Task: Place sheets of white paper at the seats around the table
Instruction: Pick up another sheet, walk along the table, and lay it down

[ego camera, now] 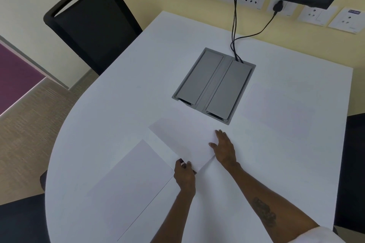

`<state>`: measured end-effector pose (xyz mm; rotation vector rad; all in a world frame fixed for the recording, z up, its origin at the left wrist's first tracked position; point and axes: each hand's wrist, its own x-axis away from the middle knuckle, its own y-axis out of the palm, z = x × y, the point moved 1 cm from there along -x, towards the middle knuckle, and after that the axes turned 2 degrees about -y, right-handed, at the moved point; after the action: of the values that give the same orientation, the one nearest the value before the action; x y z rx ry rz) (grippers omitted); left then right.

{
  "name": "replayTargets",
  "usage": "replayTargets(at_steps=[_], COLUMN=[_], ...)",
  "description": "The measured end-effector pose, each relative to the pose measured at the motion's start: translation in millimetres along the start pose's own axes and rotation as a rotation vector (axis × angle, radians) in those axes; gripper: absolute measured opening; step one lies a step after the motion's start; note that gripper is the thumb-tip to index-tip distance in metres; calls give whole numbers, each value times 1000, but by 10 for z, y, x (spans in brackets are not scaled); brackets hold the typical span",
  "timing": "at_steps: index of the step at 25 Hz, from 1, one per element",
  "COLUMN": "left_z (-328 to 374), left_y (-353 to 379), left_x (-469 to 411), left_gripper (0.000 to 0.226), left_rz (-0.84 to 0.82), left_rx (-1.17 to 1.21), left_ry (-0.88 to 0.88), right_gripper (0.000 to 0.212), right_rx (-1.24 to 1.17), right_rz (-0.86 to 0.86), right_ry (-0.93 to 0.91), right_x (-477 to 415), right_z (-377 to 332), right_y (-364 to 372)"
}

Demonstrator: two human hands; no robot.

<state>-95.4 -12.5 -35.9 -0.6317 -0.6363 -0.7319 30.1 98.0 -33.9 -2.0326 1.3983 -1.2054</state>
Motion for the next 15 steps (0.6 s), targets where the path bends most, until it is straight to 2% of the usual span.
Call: replayTargets(at_steps=[4, 9, 15], left_z=[8, -37, 21], left_y=[-189, -494, -798], left_x=[3, 44, 235], left_gripper=[28, 30, 29], left_rz=[-26, -74, 4], left_rx=[-64, -73, -195], left_ry=[31, 98, 260], right_gripper=[54, 35, 31], right_rx=[-124, -465, -705], right_rz=[97, 129, 171], right_ry=[57, 175, 215], right_x=[74, 237, 680], right_z=[-9, 50, 12], right_y=[-81, -184, -232])
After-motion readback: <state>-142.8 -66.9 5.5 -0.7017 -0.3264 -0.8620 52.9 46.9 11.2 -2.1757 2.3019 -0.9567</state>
